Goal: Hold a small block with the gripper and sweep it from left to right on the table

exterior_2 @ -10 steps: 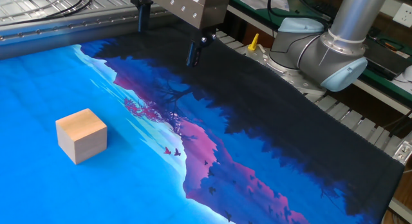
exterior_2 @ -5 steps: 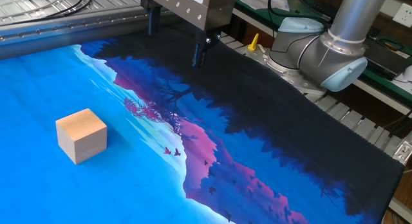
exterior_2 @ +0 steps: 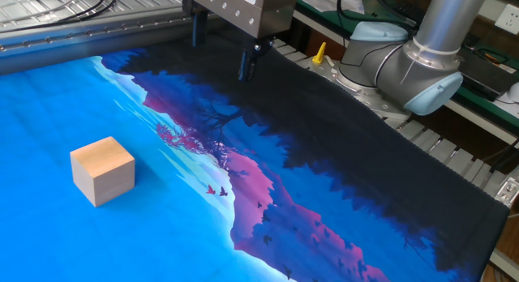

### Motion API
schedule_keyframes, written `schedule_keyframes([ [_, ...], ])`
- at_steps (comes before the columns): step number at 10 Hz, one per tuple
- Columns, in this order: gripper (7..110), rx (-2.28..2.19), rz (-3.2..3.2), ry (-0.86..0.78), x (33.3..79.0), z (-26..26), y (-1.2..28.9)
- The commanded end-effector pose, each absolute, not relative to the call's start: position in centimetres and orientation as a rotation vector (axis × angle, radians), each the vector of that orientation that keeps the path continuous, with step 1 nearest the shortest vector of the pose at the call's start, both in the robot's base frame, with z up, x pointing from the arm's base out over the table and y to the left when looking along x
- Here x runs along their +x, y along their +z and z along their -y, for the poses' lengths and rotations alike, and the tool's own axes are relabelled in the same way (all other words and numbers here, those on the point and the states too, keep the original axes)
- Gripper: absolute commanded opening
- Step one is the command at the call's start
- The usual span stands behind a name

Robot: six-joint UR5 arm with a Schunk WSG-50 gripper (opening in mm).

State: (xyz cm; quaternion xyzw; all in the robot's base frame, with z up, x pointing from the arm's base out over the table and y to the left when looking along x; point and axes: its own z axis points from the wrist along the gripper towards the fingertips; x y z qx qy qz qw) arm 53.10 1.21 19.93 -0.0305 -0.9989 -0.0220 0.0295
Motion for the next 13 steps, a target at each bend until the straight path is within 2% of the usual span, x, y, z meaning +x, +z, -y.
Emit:
schedule_keyframes([
  [1, 7, -0.096, 3.08, -0.091, 53.2, -1.4, 20.1],
  [13, 7, -0.015, 3.075, -0.027, 53.3, 0.4, 20.0],
])
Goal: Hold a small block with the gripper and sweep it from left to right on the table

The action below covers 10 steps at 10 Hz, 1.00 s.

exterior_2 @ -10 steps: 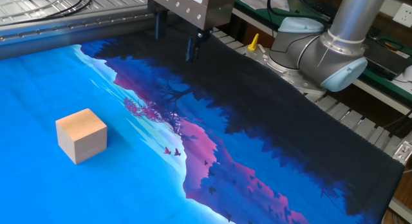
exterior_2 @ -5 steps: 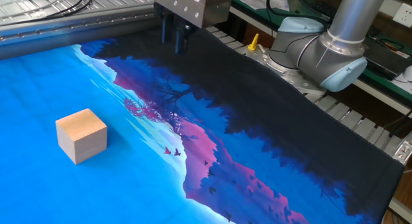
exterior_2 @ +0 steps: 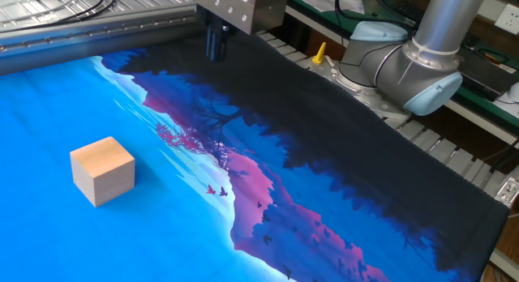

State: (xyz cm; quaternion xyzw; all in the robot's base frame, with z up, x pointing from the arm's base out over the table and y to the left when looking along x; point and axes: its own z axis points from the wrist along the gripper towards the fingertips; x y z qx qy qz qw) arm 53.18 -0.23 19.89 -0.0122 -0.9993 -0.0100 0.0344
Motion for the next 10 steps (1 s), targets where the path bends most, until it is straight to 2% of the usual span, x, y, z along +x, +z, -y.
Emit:
schedule_keyframes([
  [1, 7, 0.0, 3.075, 0.008, 53.4, 1.1, 19.9],
  [10, 7, 0.027, 3.084, 0.073, 54.1, 2.6, 19.8],
])
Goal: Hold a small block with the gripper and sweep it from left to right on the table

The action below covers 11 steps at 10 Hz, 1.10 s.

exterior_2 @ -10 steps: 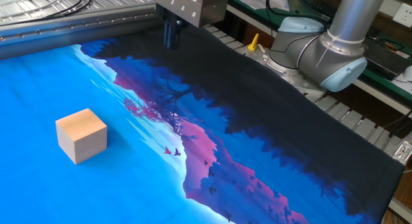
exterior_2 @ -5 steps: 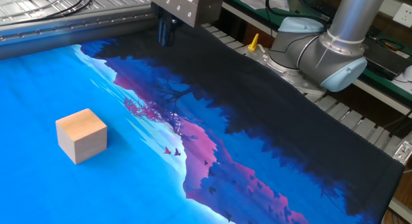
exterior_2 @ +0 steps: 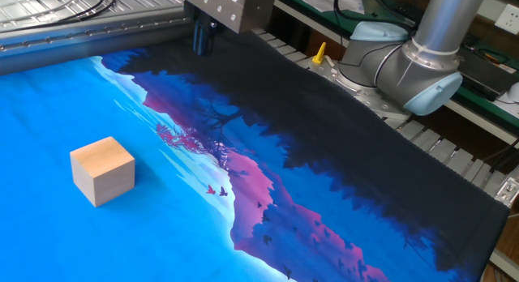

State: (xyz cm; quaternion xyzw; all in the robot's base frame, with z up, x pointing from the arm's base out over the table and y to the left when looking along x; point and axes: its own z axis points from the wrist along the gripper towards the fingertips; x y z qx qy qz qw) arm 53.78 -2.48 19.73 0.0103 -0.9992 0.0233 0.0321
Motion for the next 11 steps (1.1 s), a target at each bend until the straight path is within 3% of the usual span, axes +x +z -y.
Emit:
schedule_keyframes([
  [1, 7, -0.023, 3.09, 0.077, 54.6, 2.8, 19.8],
  [7, 7, 0.061, 3.194, 0.098, 57.8, 4.0, 20.0],
  [9, 7, -0.011, 3.078, -0.008, 54.9, 1.5, 20.9],
  [11, 7, -0.032, 2.974, -0.003, 53.0, 0.6, 21.3],
])
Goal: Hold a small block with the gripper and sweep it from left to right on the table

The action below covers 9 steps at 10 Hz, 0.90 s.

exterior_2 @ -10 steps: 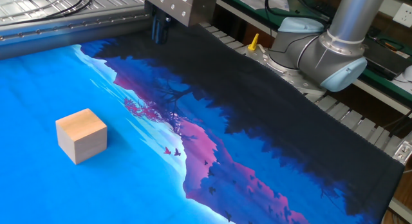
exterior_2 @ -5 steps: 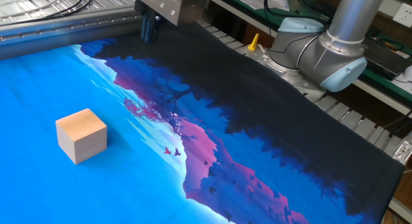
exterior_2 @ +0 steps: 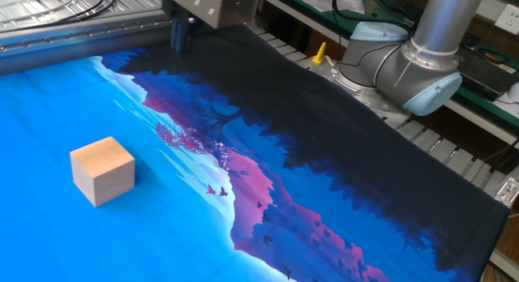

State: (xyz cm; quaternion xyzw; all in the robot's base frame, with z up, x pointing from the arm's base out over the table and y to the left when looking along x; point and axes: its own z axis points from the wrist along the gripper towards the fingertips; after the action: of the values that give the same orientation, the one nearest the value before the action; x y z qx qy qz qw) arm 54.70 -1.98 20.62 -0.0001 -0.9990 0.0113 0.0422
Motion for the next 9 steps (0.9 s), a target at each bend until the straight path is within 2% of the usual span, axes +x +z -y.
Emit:
schedule_keyframes([
  [1, 7, -0.015, 2.946, -0.025, 52.6, 0.2, 21.3],
  [2, 7, 0.007, 3.002, -0.071, 54.4, -0.5, 20.7],
  [4, 7, 0.089, 3.178, -0.012, 58.9, 0.4, 20.3],
  [7, 7, -0.008, 3.166, -0.16, 58.9, -2.2, 21.3],
  [9, 7, 0.046, 3.175, -0.12, 59.0, -1.2, 21.2],
])
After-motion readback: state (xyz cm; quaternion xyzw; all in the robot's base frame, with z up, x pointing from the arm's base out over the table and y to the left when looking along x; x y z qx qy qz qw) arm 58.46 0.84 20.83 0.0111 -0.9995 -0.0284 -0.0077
